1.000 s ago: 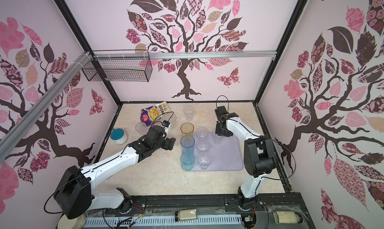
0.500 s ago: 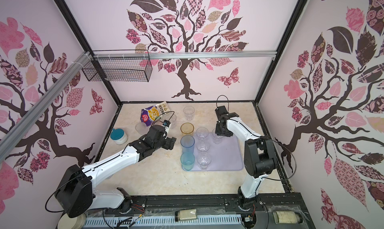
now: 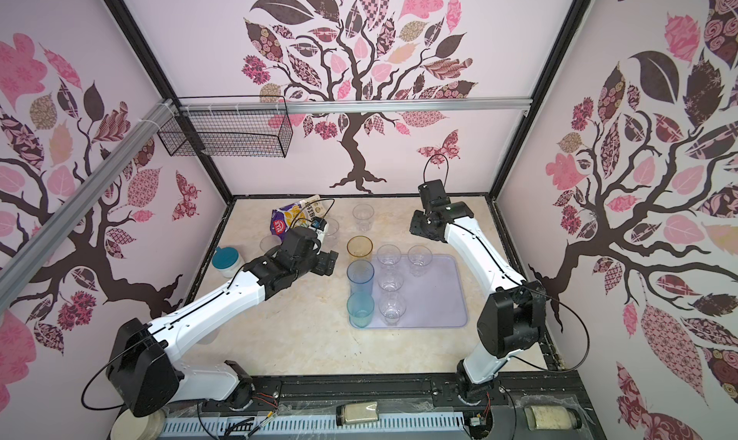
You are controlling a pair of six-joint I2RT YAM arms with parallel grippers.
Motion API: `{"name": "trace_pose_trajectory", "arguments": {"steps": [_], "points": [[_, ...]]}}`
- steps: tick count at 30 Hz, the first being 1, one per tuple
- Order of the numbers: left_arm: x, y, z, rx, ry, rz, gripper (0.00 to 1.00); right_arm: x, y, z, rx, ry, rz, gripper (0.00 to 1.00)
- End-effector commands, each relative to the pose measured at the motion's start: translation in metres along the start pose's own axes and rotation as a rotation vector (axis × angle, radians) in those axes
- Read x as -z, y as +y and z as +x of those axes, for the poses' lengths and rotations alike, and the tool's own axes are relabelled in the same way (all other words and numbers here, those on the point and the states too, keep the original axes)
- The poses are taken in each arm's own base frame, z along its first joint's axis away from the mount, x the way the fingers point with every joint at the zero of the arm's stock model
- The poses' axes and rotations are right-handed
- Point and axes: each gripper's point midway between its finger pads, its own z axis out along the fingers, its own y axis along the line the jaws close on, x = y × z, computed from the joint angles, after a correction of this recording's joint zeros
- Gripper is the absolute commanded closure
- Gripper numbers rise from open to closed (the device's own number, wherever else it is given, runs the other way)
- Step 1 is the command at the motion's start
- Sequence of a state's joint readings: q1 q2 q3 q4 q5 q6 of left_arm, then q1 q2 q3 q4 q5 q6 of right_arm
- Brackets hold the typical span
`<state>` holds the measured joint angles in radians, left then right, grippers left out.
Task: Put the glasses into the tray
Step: 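Lower the right gripper onto a clear glass near the wall and close it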
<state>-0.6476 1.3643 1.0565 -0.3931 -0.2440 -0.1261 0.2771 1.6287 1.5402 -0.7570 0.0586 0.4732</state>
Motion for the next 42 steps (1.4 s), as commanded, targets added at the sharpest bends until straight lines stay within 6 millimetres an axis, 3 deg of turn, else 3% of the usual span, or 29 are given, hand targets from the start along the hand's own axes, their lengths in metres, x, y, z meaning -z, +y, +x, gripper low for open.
{"name": "trace_pose_trajectory", "arguments": {"steps": [1, 7, 15, 27, 29, 30, 35, 42], "points": [[0.001, 0.003, -0.009, -0.007, -0.018, -0.010, 0.14, 0.004, 0.028, -0.014, -0.047, -0.026, -0.098, 0.56], [-0.008, -0.008, -0.001, 0.023, -0.012, 0.044, 0.14, -0.017, 0.062, -0.024, -0.083, -0.016, -0.182, 0.56], [-0.018, -0.008, 0.015, 0.011, 0.015, 0.038, 0.14, -0.061, 0.097, -0.019, -0.082, 0.051, -0.228, 0.54], [-0.033, -0.011, 0.033, 0.004, 0.062, 0.042, 0.14, -0.139, 0.126, -0.024, -0.083, 0.138, -0.232, 0.53], [-0.032, -0.011, 0.033, 0.001, 0.059, 0.039, 0.14, -0.154, 0.125, -0.017, -0.087, 0.166, -0.227, 0.52], [-0.033, -0.010, 0.034, 0.001, 0.060, 0.034, 0.14, -0.154, 0.132, -0.023, -0.087, 0.156, -0.245, 0.52], [-0.033, -0.009, 0.036, -0.001, 0.062, 0.029, 0.14, -0.176, 0.139, -0.016, -0.102, 0.185, -0.272, 0.50], [-0.036, -0.005, 0.043, -0.010, 0.078, 0.007, 0.13, -0.191, 0.144, -0.012, -0.109, 0.197, -0.278, 0.50]]}}
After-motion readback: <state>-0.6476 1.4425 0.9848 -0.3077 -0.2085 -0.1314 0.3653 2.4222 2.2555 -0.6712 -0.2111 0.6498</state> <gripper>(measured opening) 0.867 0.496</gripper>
